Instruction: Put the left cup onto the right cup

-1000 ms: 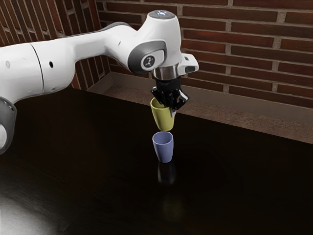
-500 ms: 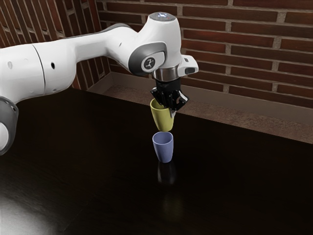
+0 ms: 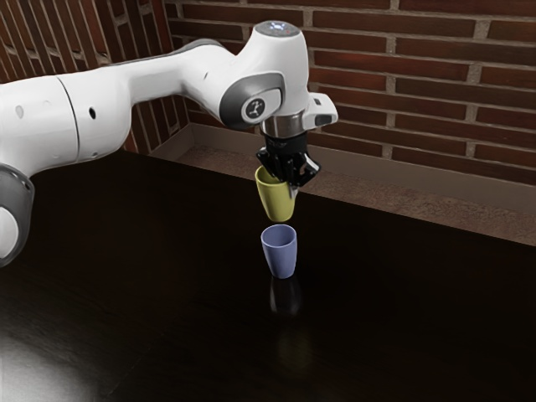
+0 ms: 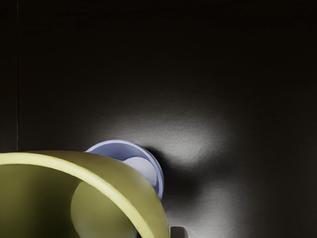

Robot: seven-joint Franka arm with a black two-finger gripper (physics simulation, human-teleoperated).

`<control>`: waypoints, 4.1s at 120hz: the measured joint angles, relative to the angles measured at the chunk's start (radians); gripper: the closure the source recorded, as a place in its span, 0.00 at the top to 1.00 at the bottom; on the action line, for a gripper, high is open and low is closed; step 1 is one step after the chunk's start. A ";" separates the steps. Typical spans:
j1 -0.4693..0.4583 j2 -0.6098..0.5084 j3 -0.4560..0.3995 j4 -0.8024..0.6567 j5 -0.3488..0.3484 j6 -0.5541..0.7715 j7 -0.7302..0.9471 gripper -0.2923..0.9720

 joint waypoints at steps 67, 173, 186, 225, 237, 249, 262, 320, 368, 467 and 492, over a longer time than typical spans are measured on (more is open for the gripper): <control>0.000 0.008 0.016 -0.006 -0.004 0.000 -0.001 0.15; 0.000 0.049 0.016 -0.011 -0.012 0.027 -0.008 0.15; 0.000 0.050 0.021 -0.012 -0.012 0.029 -0.009 0.15; 0.000 0.056 0.030 -0.014 -0.023 0.036 -0.009 0.15; 0.000 0.059 0.030 -0.014 -0.024 0.037 -0.009 0.15; 0.000 0.060 0.030 -0.019 -0.028 0.039 -0.009 0.15; 0.000 0.060 0.039 -0.028 -0.031 0.048 -0.009 0.15; 0.000 0.063 0.055 -0.043 -0.040 0.070 -0.009 0.15; 0.000 0.068 0.056 -0.043 -0.047 0.075 -0.002 0.52; 0.000 0.066 0.056 -0.042 -0.047 0.076 0.006 0.76; 0.000 0.067 0.055 -0.041 -0.048 0.076 0.007 0.77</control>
